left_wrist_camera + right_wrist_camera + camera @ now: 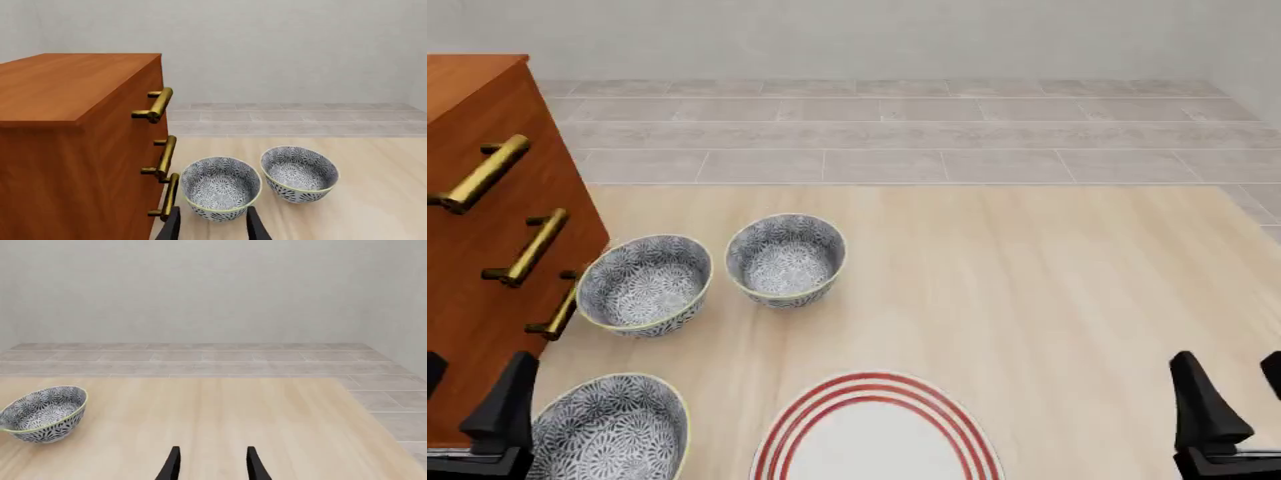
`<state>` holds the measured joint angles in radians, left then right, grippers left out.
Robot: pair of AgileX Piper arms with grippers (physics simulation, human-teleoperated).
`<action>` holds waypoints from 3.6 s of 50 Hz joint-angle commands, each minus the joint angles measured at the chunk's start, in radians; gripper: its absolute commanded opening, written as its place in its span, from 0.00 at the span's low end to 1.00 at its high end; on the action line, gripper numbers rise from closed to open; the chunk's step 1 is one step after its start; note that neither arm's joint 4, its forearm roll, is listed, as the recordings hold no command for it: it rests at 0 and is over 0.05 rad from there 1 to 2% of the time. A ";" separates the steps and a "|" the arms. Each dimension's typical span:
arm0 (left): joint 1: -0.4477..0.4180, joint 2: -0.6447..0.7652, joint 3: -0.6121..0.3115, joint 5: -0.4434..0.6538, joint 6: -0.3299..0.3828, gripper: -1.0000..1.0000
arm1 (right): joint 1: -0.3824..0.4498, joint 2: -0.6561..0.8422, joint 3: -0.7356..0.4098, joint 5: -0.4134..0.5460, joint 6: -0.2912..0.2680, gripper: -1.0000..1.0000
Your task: Put the bowl at the front on the plate.
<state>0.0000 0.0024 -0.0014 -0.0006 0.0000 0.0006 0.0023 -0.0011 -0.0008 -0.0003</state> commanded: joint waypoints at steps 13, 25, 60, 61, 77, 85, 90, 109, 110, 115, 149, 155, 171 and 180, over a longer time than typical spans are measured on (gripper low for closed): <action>0.000 0.005 -0.003 -0.001 0.000 1.00 | 0.053 0.030 -0.003 -0.011 -0.015 1.00; 0.000 0.005 -0.003 -0.001 0.000 1.00 | 0.234 0.276 -0.045 -0.174 -0.027 1.00; 0.000 0.005 -0.003 -0.001 0.000 1.00 | 0.606 0.836 -0.302 -0.320 -0.027 1.00; 0.000 0.005 -0.003 -0.001 0.000 1.00 | 0.619 0.859 -0.313 -0.325 -0.029 1.00; 0.000 0.005 -0.003 -0.001 0.000 1.00 | 0.769 1.053 -0.442 -0.292 -0.045 1.00; 0.000 0.005 -0.003 -0.001 0.000 1.00 | 0.827 1.152 -0.478 -0.299 -0.043 1.00; 0.000 0.005 -0.003 -0.001 0.000 1.00 | 0.846 1.180 -0.509 -0.288 -0.038 1.00; 0.000 0.005 -0.003 -0.001 0.000 1.00 | 0.960 1.270 -0.637 -0.207 -0.011 1.00; 0.000 0.005 -0.003 -0.001 0.000 1.00 | 0.962 1.275 -0.644 -0.204 -0.009 1.00; 0.000 0.005 -0.003 -0.001 0.000 1.00 | 0.972 1.310 -0.678 -0.188 -0.003 1.00; 0.000 0.005 -0.003 -0.001 0.000 1.00 | 1.094 1.461 -0.856 -0.073 0.139 1.00; 0.000 0.005 -0.003 -0.001 0.000 1.00 | 1.122 1.495 -0.890 -0.042 0.149 1.00; 0.000 0.005 -0.003 -0.001 0.000 1.00 | 1.136 1.598 -0.988 0.010 0.154 1.00; 0.000 0.005 -0.003 -0.001 0.000 1.00 | 1.155 1.657 -1.047 0.038 0.148 1.00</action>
<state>0.0000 0.0075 -0.0043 -0.0019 0.0000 1.1371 1.5987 -0.9902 0.0085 0.1466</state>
